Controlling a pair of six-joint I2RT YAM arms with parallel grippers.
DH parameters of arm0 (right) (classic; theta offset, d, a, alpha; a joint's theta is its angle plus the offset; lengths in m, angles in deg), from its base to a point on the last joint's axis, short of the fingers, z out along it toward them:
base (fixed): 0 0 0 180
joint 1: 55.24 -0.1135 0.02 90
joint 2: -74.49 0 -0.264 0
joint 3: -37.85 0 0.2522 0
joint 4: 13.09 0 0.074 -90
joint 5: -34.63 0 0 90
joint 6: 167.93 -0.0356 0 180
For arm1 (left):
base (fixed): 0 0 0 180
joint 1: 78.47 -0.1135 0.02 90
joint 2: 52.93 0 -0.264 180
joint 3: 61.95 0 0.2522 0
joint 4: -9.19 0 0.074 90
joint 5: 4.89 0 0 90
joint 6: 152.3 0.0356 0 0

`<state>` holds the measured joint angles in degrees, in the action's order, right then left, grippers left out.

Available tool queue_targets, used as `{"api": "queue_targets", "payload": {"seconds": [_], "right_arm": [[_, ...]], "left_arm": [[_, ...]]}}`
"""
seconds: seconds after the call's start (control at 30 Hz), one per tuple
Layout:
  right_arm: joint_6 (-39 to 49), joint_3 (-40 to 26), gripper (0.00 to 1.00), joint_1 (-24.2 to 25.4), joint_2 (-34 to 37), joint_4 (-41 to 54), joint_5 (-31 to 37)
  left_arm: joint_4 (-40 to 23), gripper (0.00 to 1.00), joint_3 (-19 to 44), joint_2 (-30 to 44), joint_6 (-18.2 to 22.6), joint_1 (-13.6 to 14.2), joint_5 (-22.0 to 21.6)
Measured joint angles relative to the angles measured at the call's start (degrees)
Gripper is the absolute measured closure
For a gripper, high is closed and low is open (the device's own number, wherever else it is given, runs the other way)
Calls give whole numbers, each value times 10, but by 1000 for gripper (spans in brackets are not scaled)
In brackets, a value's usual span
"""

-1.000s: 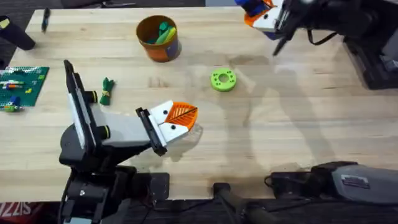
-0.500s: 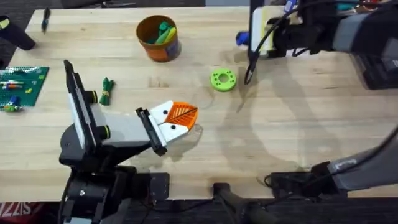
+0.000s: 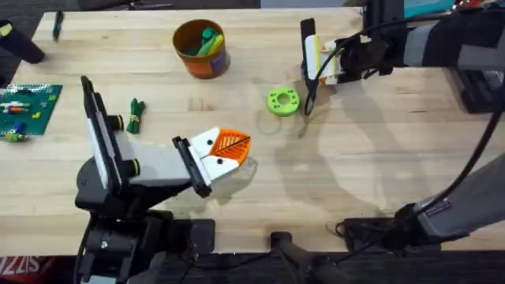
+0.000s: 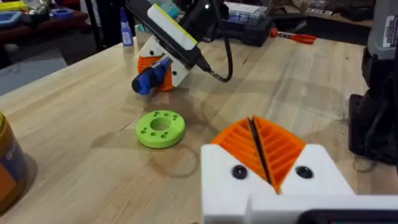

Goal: Pick up the gripper from the table and insert it into the empty holder that is missing its gripper. Then pick up a screw, insert it into the mounting hole, and use the screwdriver to tighten it. Finally, clean up the table by picking up the vegetable and placing it into the bucket.

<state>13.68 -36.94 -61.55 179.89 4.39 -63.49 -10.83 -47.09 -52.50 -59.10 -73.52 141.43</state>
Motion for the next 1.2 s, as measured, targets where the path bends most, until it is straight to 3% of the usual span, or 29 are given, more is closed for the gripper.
{"api": "queue_targets", "payload": {"seconds": [0.13,0.17,0.2,0.33,0.47,0.57,0.6,0.63,0.67,0.73,0.8,0.9,0.97,1.2], "right_arm": [[-3,-13,142,0,-1,3,0],[-8,-18,46,0,-4,9,0],[-18,-21,17,0,-9,29,0],[-56,-21,9,0,-25,88,-3],[-148,-19,8,0,-52,119,-22],[-255,-18,9,-1,-89,121,-30],[-379,-18,9,-2,-138,137,-36],[-415,-18,9,-2,-154,146,-37],[-458,-18,9,-2,-174,158,-38],[-529,-18,7,-2,-212,180,-39],[-591,-18,8,-2,-252,206,-40],[-658,-18,8,-2,-311,249,-40],[-692,-18,8,-2,-352,278,-40],[-835,-18,7,-2,-475,393,-6]], "left_arm": [[0,999,0,0,0,0,0],[0,999,0,0,0,0,0],[0,999,0,0,0,0,0],[0,999,0,0,0,0,0],[0,999,0,0,0,0,0],[0,999,0,0,0,0,0],[0,999,0,0,0,0,0],[0,971,0,0,0,0,0],[0,930,0,0,1,0,0],[0,738,0,0,3,0,0],[0,499,0,0,3,0,0],[0,64,0,0,3,0,0],[0,18,0,0,4,0,0],[11,15,-1,0,2,0,-9]]}}
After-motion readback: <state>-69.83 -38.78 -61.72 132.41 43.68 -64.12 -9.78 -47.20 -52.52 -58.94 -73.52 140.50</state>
